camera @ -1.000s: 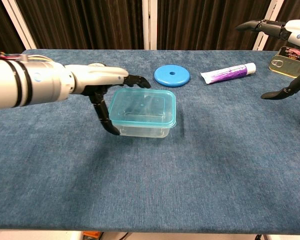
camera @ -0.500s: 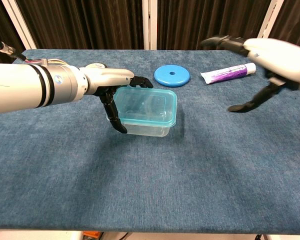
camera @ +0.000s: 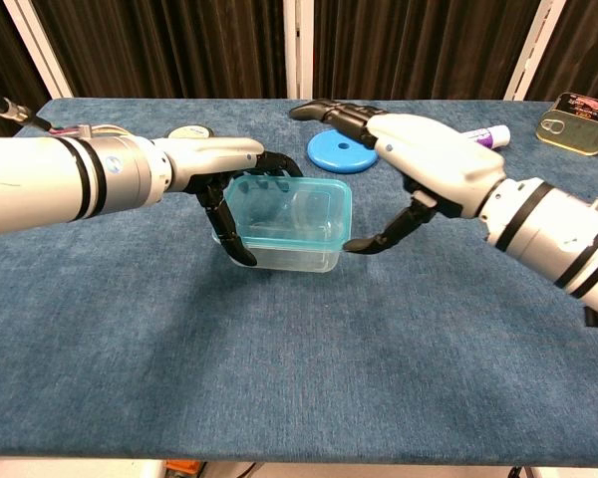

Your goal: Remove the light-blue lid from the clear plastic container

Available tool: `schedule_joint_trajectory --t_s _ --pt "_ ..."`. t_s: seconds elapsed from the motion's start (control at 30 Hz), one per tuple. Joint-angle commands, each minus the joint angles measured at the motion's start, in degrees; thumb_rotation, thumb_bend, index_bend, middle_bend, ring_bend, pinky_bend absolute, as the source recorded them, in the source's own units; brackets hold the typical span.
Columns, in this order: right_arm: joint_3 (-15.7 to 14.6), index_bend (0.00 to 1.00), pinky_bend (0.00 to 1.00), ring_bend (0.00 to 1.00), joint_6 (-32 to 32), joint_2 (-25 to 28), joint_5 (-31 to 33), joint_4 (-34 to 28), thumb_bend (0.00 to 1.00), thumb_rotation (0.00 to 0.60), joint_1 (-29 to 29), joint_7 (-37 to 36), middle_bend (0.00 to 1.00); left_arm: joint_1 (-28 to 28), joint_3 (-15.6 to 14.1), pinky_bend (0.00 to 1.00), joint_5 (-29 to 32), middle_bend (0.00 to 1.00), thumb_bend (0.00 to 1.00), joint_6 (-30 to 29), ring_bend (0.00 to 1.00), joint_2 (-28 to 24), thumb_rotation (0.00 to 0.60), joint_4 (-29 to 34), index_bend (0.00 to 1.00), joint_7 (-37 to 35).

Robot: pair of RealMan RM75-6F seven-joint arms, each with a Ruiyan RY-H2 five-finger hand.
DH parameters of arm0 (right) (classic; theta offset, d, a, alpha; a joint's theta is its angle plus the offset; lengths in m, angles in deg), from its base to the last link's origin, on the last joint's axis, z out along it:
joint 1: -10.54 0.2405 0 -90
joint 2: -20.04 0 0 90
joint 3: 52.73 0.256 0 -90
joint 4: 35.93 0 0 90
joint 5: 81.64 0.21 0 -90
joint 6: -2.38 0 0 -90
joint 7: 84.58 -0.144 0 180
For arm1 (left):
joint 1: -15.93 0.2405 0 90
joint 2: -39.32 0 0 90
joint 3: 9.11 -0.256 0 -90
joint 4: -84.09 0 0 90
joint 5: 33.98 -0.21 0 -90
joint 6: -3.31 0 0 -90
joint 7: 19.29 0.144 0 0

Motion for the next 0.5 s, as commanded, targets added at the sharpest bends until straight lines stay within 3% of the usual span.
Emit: schedule_joint_trajectory --t_s 0.03,0.5 --pt "-0.28 0.00 0.00 0.00 0.01 -0.61 0.03 0.75 0.03 0.600 0.36 -0.59 0.00 0.06 -0.04 0.21 -0.33 0.20 0.00 -0.01 0.14 0.11 0.600 -0.26 0.18 -0.44" --pt "-0.45 0.00 0.00 0.00 -2.83 -2.31 1.45 3.85 0.03 0.600 2.49 0.16 0.00 -0.20 -0.30 0.21 -1.01 0.20 0.00 1.19 0.14 0.58 0.600 -1.64 0.18 -2.29"
